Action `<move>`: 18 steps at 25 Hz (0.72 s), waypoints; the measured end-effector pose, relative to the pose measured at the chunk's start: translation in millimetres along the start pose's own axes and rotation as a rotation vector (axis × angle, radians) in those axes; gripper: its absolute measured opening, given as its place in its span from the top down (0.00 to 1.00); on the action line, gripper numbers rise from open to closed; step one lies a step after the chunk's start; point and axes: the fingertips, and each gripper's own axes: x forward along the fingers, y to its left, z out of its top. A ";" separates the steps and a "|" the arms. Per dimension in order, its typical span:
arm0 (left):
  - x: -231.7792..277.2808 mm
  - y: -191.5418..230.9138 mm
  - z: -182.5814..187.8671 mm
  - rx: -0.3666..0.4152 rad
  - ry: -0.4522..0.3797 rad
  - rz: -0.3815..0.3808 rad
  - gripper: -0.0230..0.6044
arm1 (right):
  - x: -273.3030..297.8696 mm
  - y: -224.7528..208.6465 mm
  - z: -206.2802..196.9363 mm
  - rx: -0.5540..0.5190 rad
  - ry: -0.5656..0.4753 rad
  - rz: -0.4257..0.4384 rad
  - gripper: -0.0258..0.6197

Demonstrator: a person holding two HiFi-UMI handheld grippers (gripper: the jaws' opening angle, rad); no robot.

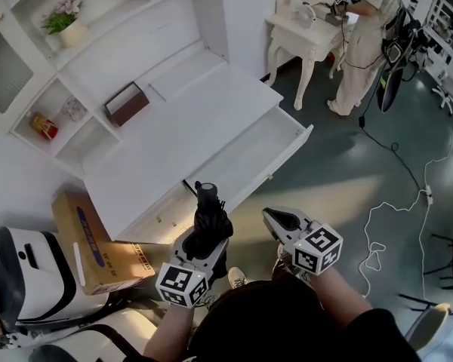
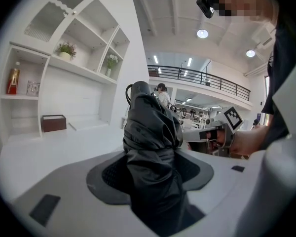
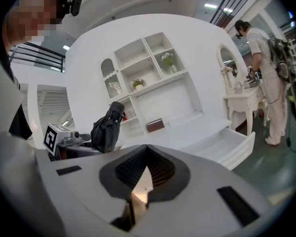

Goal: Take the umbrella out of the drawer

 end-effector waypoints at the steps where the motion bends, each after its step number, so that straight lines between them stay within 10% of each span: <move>1: -4.2 -1.3 -2.7 0.004 0.002 -0.012 0.55 | -3.0 5.1 -3.5 0.000 -0.002 -0.012 0.96; 18: -55.3 -21.1 -36.8 0.044 0.040 -0.144 0.55 | -29.3 63.0 -48.3 0.030 -0.029 -0.111 0.96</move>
